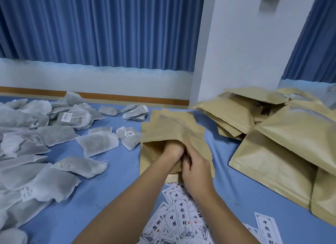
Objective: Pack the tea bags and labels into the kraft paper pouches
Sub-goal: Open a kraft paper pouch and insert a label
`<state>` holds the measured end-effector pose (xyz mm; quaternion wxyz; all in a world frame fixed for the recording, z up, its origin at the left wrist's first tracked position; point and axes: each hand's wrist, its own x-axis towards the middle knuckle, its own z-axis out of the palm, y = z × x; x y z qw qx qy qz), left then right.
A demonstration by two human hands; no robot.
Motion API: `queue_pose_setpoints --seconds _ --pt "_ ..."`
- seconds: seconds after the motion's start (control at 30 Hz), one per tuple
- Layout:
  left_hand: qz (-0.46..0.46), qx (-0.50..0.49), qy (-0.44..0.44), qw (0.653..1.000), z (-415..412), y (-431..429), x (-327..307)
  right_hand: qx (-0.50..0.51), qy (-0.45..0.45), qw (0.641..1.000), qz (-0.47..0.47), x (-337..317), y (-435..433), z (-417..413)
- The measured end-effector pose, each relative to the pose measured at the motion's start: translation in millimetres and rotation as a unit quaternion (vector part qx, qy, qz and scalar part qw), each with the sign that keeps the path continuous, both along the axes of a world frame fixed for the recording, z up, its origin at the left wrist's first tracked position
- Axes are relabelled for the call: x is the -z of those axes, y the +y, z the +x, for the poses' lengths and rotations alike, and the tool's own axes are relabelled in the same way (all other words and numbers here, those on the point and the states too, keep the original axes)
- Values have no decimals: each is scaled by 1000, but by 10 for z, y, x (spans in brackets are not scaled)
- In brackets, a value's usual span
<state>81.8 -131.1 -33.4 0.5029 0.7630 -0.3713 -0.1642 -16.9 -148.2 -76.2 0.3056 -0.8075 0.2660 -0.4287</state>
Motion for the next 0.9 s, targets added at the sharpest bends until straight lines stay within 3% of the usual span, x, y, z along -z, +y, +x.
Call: queue_pose_setpoints --seconds 0.03,0.13,0.2,0.27,0.33,0.4,0.43,0.5,0.57,0.63,0.77,0.9 --pt "27 22 -114 993 -6 11 45 12 11 1000 19 13 -41 -7" --pt "92 130 -299 941 10 241 160 14 19 998 61 33 -119 -13" --pt "44 100 -352 929 71 472 179 4 27 998 57 24 -101 -6" --pt "-82 43 -414 906 153 700 192 20 55 998 37 17 -93 -9" --pt "-217 -57 -417 881 348 895 176 75 117 990 10 1 -124 -39" --pt "-223 -166 -379 883 622 1048 115 95 132 986 22 -11 -174 -67" --pt "-172 -210 -360 893 778 1108 108 93 123 987 41 -15 -190 -76" --pt "37 -274 -333 902 1074 1200 202 91 113 987 70 -13 -204 -76" --pt "268 -278 -293 875 1260 1331 324 84 117 987 63 -11 -201 -72" --pt "357 -250 -283 854 1321 1389 438 65 118 990 41 -3 -183 -65" --pt "297 -246 -321 865 1203 1282 432 50 120 991 11 25 -148 -60" --pt "189 -223 -285 913 1002 1239 450 43 120 992 2 29 -124 -52"
